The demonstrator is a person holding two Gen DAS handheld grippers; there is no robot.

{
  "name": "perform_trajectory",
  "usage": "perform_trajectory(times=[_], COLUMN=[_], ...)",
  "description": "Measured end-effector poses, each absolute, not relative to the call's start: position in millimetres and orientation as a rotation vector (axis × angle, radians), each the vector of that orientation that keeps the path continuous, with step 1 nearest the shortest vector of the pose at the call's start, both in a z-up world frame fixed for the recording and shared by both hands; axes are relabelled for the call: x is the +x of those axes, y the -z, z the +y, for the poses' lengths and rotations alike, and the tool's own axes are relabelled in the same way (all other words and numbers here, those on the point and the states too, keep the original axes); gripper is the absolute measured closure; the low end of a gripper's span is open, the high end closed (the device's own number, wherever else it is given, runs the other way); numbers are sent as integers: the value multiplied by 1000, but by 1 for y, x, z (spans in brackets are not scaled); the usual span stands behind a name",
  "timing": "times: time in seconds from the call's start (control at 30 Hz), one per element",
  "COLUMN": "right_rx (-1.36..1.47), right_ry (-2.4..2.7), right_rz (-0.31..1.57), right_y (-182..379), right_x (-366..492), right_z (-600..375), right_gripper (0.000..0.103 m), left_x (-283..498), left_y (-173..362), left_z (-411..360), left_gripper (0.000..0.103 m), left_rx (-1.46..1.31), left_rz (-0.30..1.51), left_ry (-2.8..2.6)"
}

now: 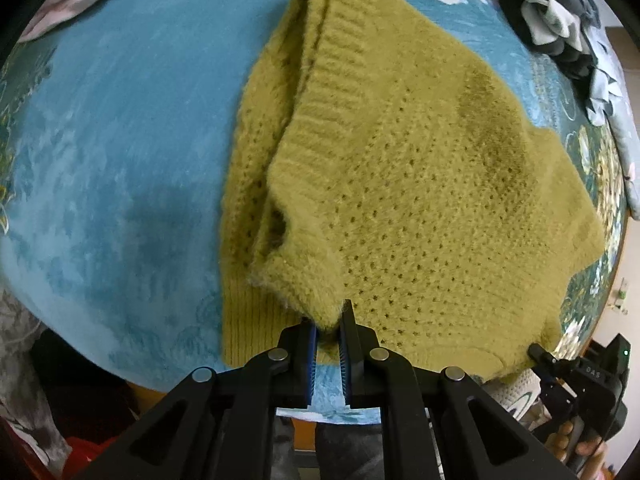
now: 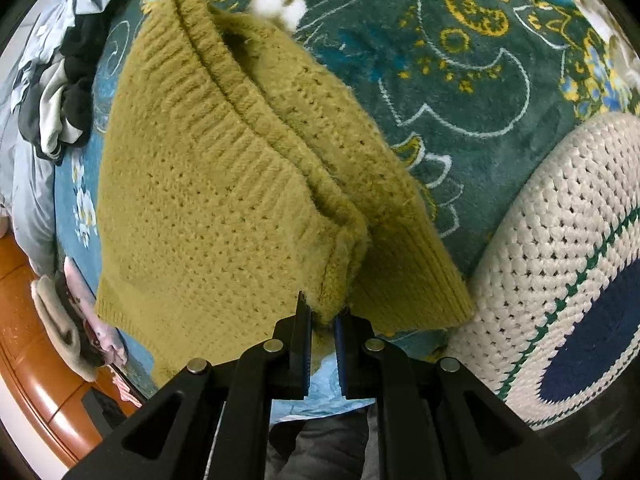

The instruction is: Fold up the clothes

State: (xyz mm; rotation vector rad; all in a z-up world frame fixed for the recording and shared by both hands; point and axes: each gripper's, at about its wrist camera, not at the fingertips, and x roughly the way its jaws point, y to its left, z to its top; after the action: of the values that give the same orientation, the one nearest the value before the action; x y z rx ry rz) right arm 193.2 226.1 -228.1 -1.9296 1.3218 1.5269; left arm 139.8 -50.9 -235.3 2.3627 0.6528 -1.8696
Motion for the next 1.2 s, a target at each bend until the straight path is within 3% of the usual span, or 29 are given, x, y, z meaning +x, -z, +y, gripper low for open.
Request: perform_trajectory(times=[0.13, 0.2, 0.27, 0.43, 0.47, 0.5, 0.7, 0.97, 1.03, 1.07, 1.13, 1.2], right_rx=[-1906, -1882, -1850, -1777, -1759, -1735, -1632, -1708, -1752, -1779, -1820, -1833], right_ry=[-1501, -1506, -1540, -1652, -1664, -1672, -1648, -1500, -1513, -1516, -1519, -1531], right_rz=[1327, 1325, 1335, 1323, 1324, 1335, 1384, 1476, 1471, 1468, 1466, 1458], right_y=[223, 217, 208, 189, 188, 188, 196, 236, 233, 233, 233, 233], right_x=[190, 185, 175, 135, 125, 114, 76, 52, 52, 50, 44, 41], right_z=[231, 237, 245, 266, 271, 277, 310, 332, 331, 329, 325, 324], right_gripper=[85, 74, 57, 48, 37, 32, 32, 34, 60, 72, 77, 80], left_x=[136, 132, 126, 96, 87, 78, 25, -9, -8, -7, -3, 1], left_y=[231, 228, 222, 202, 202, 201, 205, 243, 245, 245, 248, 250], left_z=[-55, -59, -65, -85, -90, -96, -125, -144, -147, -148, -152, -157], left_gripper=[89, 88, 77, 55, 52, 51, 46, 45, 51, 62, 79, 85], left_rx=[2376, 2377, 2363, 2260, 2238, 2217, 2107, 2183, 2183, 2184, 2193, 2193], left_rz=[649, 663, 654, 621, 634, 647, 715, 837, 862, 867, 897, 921], left_ry=[1874, 1872, 1885, 1968, 1967, 1966, 1935, 1777, 1758, 1753, 1734, 1723])
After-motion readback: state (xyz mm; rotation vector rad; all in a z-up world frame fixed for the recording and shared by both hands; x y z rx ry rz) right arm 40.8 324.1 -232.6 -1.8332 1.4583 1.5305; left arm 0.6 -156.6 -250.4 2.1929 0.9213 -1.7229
